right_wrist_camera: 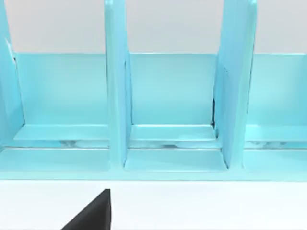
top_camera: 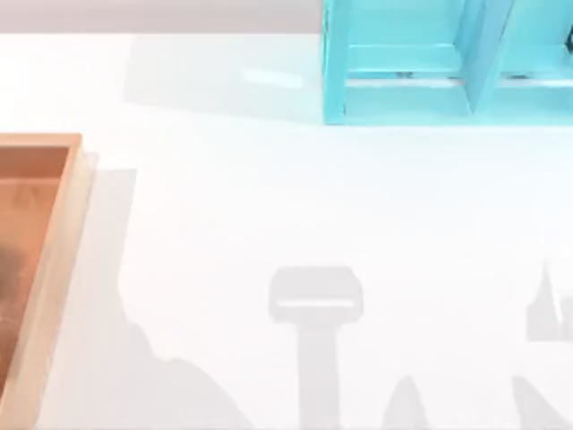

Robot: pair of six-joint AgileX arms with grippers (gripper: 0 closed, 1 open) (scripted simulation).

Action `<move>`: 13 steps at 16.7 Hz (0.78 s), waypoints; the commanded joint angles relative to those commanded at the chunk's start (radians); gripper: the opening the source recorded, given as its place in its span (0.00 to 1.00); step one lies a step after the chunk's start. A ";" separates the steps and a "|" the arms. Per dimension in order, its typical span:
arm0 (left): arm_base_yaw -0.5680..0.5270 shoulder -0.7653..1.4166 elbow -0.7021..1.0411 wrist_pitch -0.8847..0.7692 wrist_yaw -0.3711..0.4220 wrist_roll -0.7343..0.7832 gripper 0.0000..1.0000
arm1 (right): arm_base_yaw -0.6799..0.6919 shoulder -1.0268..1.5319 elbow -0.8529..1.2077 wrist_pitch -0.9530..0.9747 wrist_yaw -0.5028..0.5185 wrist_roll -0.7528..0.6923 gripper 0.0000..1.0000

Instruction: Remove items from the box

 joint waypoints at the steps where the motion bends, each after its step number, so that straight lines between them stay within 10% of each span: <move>1: 0.001 0.014 -0.032 0.047 0.000 0.001 1.00 | 0.000 0.000 0.000 0.000 0.000 0.000 1.00; 8: 0.004 0.044 -0.102 0.134 0.000 0.004 1.00 | 0.000 0.000 0.000 0.000 0.000 0.000 1.00; 13: 0.004 0.044 -0.102 0.134 0.000 0.004 0.62 | 0.000 0.000 0.000 0.000 0.000 0.000 1.00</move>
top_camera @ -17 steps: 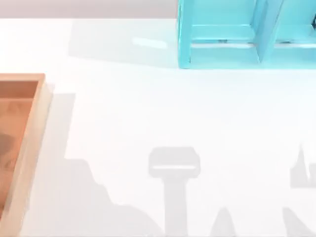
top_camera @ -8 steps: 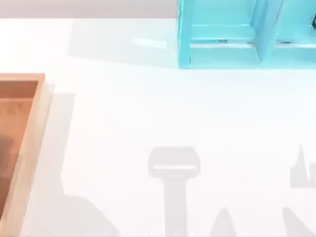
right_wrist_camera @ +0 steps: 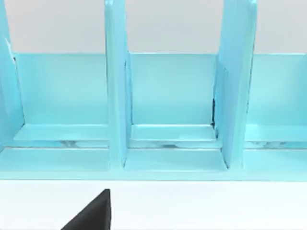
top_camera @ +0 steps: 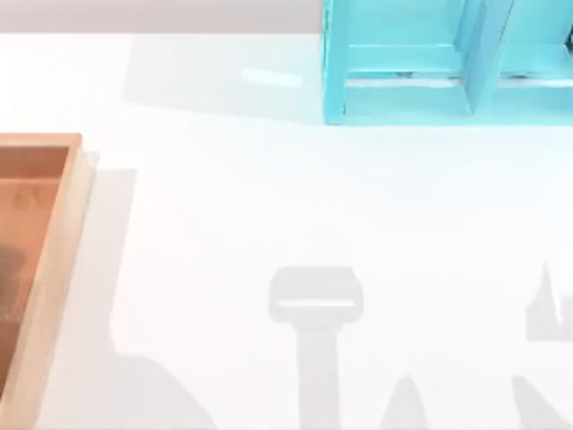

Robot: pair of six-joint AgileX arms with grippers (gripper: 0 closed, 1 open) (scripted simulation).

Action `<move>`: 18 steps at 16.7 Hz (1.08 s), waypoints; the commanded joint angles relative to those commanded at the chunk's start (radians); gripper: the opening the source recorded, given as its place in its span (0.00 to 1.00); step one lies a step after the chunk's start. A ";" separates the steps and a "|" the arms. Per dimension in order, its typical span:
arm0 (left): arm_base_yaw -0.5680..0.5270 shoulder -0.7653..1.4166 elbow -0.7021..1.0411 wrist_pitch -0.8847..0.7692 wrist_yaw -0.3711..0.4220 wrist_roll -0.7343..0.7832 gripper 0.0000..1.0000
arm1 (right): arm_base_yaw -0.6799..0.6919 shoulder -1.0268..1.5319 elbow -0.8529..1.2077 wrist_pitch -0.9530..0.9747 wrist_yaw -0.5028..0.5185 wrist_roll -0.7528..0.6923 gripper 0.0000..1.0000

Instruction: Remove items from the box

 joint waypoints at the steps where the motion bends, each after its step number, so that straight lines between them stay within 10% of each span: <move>1: 0.000 0.000 0.000 0.000 0.000 0.000 0.55 | 0.000 0.000 0.000 0.000 0.000 0.000 1.00; 8: 0.000 0.000 0.000 0.000 0.000 0.000 0.02 | 0.000 0.000 0.000 0.000 0.000 0.000 1.00; 18: -0.002 -0.002 0.003 -0.003 0.001 0.001 0.00 | 0.000 0.000 0.000 0.000 0.000 0.000 1.00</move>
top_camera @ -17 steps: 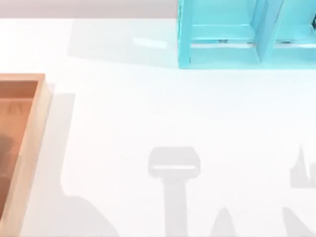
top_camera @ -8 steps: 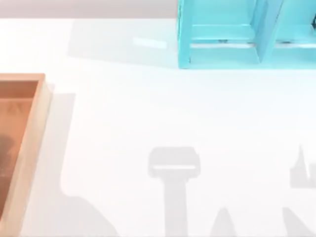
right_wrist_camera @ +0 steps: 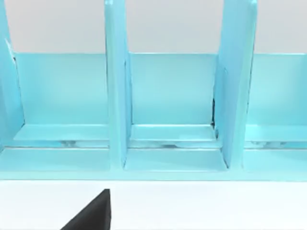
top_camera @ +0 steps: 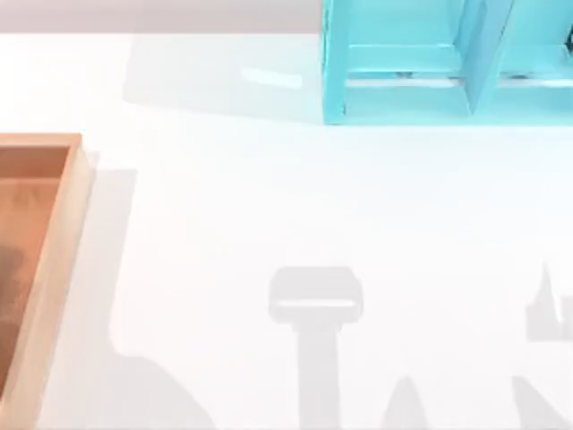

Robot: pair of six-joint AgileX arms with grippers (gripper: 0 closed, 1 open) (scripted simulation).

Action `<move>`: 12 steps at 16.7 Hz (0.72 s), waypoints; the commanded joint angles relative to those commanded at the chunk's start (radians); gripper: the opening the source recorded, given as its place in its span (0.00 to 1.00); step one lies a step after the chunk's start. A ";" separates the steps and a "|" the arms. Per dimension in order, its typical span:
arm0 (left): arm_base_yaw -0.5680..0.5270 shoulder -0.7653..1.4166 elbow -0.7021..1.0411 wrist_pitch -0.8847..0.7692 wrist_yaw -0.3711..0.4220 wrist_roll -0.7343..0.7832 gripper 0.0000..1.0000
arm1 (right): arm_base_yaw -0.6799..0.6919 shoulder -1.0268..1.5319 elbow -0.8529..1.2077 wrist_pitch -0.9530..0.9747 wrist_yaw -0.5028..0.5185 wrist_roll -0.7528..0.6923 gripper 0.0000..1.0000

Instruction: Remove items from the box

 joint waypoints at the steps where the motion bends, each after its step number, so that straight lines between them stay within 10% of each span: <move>1: 0.000 -0.001 0.012 -0.013 0.000 0.000 0.00 | 0.000 0.000 0.000 0.000 0.000 0.000 1.00; 12: -0.005 -0.111 0.395 -0.511 0.000 -0.007 0.00 | 0.000 0.000 0.000 0.000 0.000 0.000 1.00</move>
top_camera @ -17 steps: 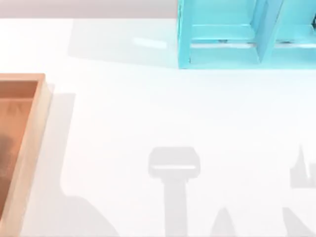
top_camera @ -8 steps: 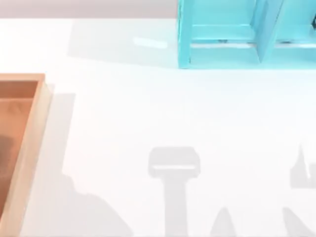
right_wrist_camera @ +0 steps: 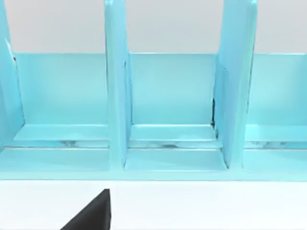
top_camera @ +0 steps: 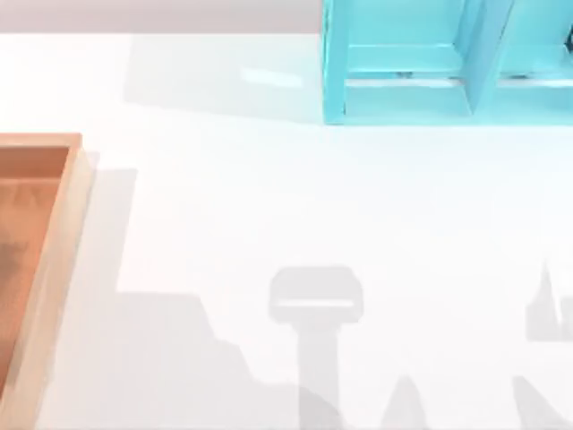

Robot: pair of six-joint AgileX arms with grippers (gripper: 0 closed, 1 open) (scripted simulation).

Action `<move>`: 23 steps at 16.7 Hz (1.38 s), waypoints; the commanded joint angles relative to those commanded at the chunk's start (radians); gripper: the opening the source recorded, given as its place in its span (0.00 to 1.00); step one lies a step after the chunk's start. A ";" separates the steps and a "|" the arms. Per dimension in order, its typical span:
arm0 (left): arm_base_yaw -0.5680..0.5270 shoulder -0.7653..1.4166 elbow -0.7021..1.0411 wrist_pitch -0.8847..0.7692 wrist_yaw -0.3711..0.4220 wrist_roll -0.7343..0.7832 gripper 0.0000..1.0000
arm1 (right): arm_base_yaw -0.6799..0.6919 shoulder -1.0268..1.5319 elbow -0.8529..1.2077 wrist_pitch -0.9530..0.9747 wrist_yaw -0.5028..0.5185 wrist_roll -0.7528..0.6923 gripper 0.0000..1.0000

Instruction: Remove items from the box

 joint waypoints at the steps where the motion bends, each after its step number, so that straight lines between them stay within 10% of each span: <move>1: -0.001 -0.005 0.010 -0.011 0.000 -0.001 0.00 | 0.000 0.000 0.000 0.000 0.000 0.000 1.00; 8: -0.032 0.001 0.026 -0.032 0.011 -0.008 0.00 | 0.000 0.000 0.000 0.000 0.000 0.000 1.00; 23: -0.659 0.410 0.216 0.201 0.018 -0.624 0.00 | 0.000 0.000 0.000 0.000 0.000 0.000 1.00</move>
